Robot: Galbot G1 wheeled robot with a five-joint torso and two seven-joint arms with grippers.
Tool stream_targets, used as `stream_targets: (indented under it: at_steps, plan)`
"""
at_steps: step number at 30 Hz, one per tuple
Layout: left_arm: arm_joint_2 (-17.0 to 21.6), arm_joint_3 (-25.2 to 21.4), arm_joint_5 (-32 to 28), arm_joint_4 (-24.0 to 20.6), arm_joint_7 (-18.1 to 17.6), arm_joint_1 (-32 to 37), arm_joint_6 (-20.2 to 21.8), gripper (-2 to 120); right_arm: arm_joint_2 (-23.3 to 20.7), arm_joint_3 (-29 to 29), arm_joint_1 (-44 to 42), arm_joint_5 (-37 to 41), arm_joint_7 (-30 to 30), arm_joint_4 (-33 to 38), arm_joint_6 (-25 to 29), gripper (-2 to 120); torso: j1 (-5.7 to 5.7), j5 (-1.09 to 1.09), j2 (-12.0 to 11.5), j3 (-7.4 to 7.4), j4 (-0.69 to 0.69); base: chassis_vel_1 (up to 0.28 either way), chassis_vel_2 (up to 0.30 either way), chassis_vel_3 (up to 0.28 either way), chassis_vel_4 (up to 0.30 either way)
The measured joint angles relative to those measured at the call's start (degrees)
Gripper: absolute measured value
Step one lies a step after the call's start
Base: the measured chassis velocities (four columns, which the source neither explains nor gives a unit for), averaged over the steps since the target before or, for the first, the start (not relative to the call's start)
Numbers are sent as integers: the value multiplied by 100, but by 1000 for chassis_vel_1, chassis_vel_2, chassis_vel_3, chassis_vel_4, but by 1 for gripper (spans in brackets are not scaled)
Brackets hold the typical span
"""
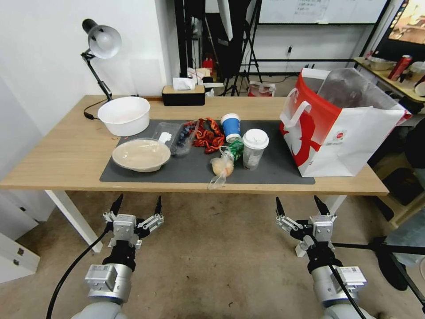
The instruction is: Pick up the trash from the table and place it into the takeout bag.
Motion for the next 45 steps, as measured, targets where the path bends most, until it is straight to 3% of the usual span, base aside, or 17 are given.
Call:
stream_targets:
  at_steps: [3,6,7,12,16,27,31,45]
  plan:
    - [-24,2,-78,-34,0,-41,147,100,1,4,18,16,2,6,-42,100,0,0,0,0,0,0,0,0,0]
    - [-130,34,-397,-192,4,-224,736,100,18,153,235,195,45,114,-529,100,0,0,0,0,0,0,0,0,0]
    - [-130,34,-397,-192,4,-224,736,100,18,153,235,195,45,114,-529,100,0,0,0,0,0,0,0,0,0]
    - [-308,77,-998,-414,32,-566,1708,100,60,444,680,567,139,334,-1533,100,0,2,0,0,1,0,0,0,0]
    - [-337,65,-1169,-369,54,-689,1807,100,87,640,965,800,199,480,-2177,100,2,1,-1,0,1,0,0,0,0]
    - [-340,9,-1108,-229,147,-694,1521,100,-345,154,1411,1555,480,-68,-1532,100,1,0,0,-1,0,0,0,0,0]
    - [-277,97,-1089,-19,212,-840,1448,100,-863,-87,1882,1874,209,-755,-1113,100,1,0,-1,-1,-2,0,0,0,0]
    - [-436,-104,-1039,-24,246,-703,1269,100,-1633,-809,3030,2324,-227,-1859,-901,100,0,0,-1,0,0,0,0,0,0]
